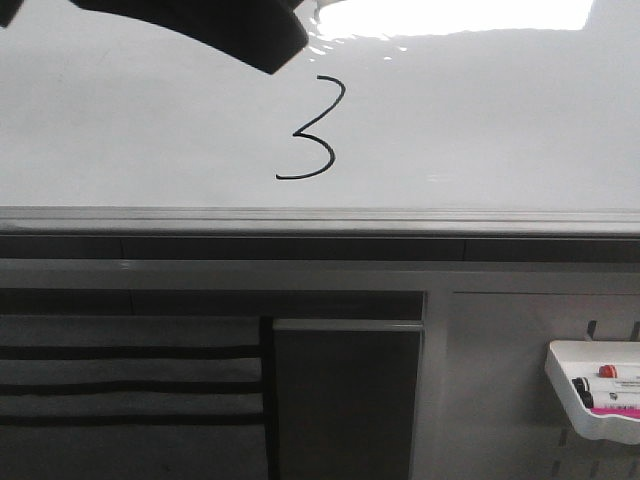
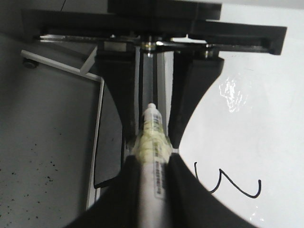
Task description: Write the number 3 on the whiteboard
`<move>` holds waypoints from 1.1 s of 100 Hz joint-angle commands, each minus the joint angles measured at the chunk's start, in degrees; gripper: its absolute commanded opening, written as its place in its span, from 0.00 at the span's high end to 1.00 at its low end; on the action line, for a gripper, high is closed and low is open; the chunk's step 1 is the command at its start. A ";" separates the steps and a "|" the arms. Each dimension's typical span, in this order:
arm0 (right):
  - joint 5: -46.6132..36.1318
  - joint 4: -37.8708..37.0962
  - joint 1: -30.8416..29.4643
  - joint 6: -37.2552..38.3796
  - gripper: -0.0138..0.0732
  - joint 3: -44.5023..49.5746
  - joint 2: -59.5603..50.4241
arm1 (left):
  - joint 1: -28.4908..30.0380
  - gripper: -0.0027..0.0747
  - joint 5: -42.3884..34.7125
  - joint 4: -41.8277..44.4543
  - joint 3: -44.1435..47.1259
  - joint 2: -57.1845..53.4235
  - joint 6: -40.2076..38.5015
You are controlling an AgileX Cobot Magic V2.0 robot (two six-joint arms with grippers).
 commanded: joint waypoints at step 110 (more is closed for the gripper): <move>-3.21 1.22 -2.79 9.13 0.45 -1.56 -2.01 | 2.20 0.99 -3.96 -1.96 -2.59 -1.26 -3.58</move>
